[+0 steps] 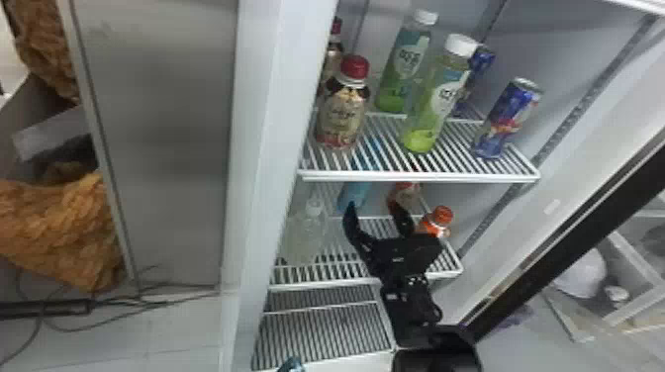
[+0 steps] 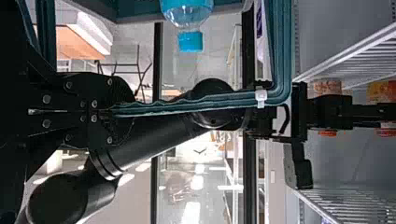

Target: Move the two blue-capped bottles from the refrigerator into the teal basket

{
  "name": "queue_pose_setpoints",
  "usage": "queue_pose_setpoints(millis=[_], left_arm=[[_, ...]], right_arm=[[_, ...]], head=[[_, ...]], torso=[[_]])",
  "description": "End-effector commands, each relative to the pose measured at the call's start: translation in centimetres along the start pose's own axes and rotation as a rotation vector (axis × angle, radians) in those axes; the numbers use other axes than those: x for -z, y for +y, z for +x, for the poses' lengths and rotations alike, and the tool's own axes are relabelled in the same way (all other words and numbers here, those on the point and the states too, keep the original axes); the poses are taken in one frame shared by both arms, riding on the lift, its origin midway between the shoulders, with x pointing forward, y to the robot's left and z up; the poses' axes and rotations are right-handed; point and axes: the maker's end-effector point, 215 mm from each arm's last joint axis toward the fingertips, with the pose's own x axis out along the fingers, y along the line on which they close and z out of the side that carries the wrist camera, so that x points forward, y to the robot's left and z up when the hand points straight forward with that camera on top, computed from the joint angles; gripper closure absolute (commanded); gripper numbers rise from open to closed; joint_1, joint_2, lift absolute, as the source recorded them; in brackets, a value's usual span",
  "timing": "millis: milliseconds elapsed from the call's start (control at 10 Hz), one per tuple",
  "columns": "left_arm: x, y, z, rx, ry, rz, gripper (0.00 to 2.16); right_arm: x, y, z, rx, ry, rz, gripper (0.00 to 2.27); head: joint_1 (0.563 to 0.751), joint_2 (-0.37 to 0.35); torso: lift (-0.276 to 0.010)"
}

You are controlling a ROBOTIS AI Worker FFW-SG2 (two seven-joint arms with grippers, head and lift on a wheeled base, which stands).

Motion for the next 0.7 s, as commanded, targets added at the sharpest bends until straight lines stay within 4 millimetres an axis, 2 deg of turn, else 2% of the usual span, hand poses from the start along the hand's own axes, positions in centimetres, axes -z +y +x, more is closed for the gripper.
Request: queue_pose_setpoints(millis=[0, 600], left_arm=[[0.0, 0.0, 0.0, -0.001, 0.0, 0.0, 1.14], [-0.2, -0.2, 0.1, 0.001, 0.004, 0.009, 1.14]], right_arm=[[-0.5, 0.6, 1.2, -0.011, -0.005, -0.01, 0.23], [-2.7, 0.4, 5.9, 0.028, -0.018, -0.035, 0.09]], head=[[0.695, -0.35], [0.695, -0.35]], torso=[[-0.14], [-0.14]])
